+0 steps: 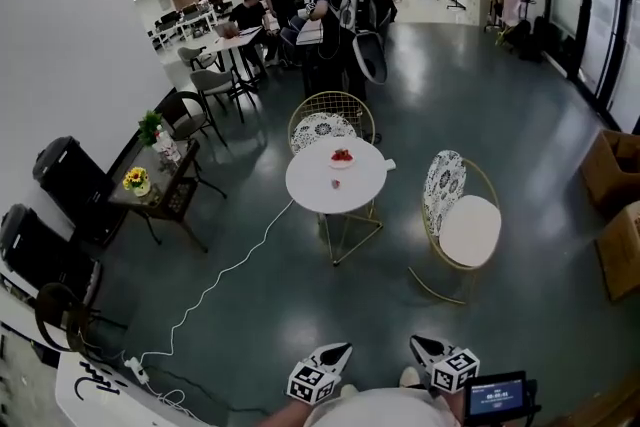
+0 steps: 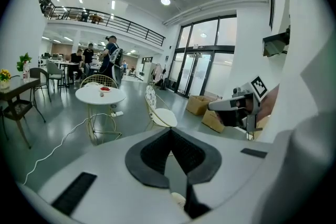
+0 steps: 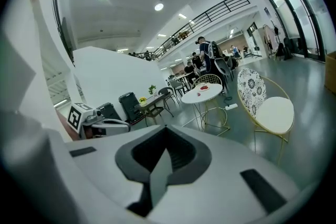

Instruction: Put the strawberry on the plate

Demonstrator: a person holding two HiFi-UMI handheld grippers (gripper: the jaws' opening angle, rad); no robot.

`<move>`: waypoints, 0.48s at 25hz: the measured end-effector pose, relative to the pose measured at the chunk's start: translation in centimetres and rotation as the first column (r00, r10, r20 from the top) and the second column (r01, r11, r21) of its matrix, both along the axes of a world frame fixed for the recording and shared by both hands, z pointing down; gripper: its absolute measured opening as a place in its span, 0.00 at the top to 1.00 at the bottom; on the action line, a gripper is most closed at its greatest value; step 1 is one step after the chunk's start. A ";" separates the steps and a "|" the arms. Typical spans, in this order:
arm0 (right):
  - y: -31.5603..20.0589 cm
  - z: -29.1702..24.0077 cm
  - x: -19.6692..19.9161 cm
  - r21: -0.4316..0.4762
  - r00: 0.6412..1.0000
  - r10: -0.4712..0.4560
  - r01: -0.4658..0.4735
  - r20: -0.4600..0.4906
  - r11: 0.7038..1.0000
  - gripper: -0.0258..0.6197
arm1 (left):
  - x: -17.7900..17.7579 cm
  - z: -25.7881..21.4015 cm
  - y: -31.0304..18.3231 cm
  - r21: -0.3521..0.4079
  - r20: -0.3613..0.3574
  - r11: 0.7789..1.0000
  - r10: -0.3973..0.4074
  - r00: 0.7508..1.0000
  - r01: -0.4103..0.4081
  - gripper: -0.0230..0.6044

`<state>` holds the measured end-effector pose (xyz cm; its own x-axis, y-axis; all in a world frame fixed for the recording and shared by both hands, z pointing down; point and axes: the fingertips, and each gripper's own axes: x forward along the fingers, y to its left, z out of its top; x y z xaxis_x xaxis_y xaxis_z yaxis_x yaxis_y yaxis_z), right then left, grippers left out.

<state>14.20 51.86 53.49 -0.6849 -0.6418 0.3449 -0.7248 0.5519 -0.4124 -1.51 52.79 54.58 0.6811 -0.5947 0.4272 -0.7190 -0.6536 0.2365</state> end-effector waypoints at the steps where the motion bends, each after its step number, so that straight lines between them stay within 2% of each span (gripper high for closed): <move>1: 0.0 -0.2 -0.2 0.005 1.000 -0.003 0.003 -0.004 1.000 0.95 | -0.1 -0.1 0.1 0.001 -0.003 1.000 0.000 1.000 0.000 0.96; 6: 0.7 -0.3 -0.6 0.015 1.000 -0.021 0.021 -0.012 1.000 0.95 | -0.1 -0.2 0.5 0.004 -0.011 1.000 -0.006 1.000 0.006 0.96; 12: 1.7 -0.1 -1.6 0.005 1.000 0.005 -0.005 0.011 1.000 0.95 | -1.1 0.3 1.7 -0.003 -0.013 1.000 -0.003 1.000 0.003 0.96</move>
